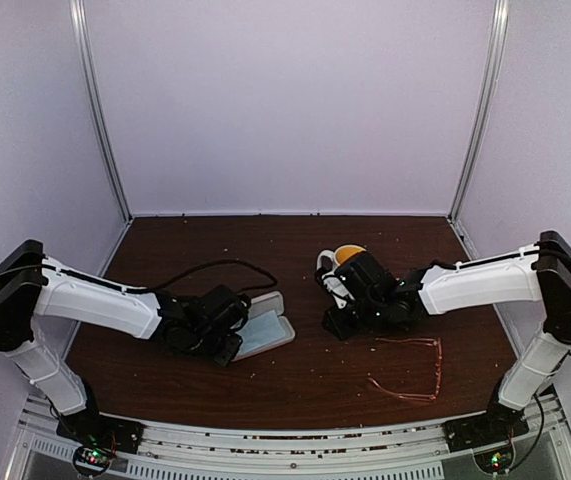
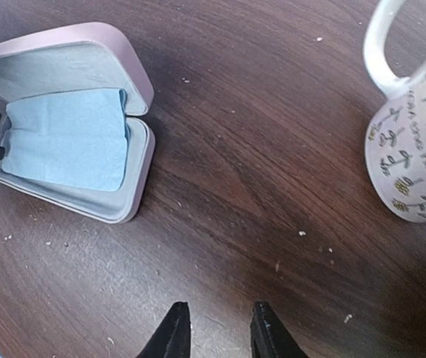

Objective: Organize the sunglasses
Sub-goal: Move the opened sunglasses case to the center of the board, then move the left temple of the sunglasses to the center of the board.

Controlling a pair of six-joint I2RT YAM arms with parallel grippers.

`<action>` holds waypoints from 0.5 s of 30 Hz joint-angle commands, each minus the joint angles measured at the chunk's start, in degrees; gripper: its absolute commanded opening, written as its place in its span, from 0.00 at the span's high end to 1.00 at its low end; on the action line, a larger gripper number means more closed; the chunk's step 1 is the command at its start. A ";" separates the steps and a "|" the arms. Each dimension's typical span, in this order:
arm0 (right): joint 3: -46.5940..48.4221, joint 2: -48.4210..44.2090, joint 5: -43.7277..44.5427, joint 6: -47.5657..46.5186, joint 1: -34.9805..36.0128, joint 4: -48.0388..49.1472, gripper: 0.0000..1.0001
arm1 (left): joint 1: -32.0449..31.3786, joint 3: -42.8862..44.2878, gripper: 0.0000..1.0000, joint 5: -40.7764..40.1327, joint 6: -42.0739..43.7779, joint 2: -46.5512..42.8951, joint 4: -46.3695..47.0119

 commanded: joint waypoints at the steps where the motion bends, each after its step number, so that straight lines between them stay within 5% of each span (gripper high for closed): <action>1: -2.13 -5.60 5.28 3.54 -0.28 -2.91 0.70 | -0.67 -0.40 0.65 -2.02 0.66 -2.91 -0.25; 15: -7.41 -23.34 22.34 18.92 -0.14 -31.01 0.36 | -4.17 -1.34 0.46 -3.50 0.59 -9.07 2.33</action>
